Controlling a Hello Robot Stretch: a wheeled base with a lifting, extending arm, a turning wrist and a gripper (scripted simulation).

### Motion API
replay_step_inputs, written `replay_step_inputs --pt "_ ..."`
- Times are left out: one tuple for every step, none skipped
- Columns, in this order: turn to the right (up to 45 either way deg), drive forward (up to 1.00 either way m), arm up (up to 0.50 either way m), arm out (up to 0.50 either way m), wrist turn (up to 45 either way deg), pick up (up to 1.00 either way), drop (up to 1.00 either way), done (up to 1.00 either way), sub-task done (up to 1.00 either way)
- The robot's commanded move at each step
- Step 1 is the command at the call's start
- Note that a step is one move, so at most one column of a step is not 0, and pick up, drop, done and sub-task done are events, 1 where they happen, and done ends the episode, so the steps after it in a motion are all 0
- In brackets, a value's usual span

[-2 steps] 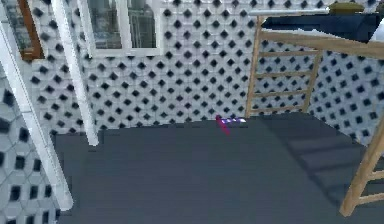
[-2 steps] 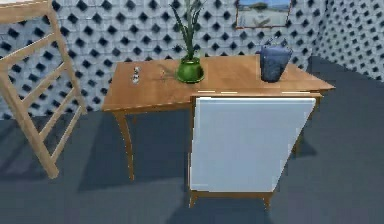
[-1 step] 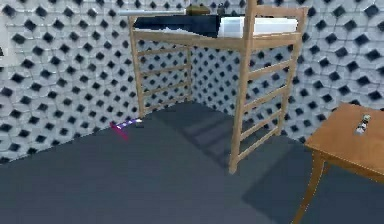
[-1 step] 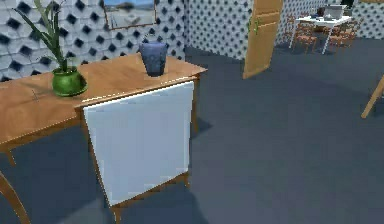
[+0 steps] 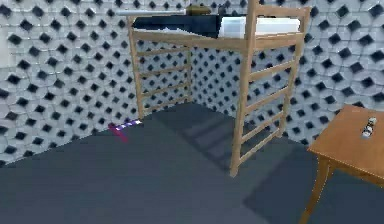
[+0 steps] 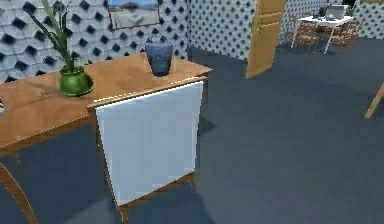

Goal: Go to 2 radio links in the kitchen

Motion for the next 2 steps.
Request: replay_step_inputs --pt "-45.0 0.00 0.00 0.00 0.0 0.00 0.00 0.00 0.00" --pt "-6.0 0.00 0.00 0.00 0.0 0.00 0.00 0.00 0.00"
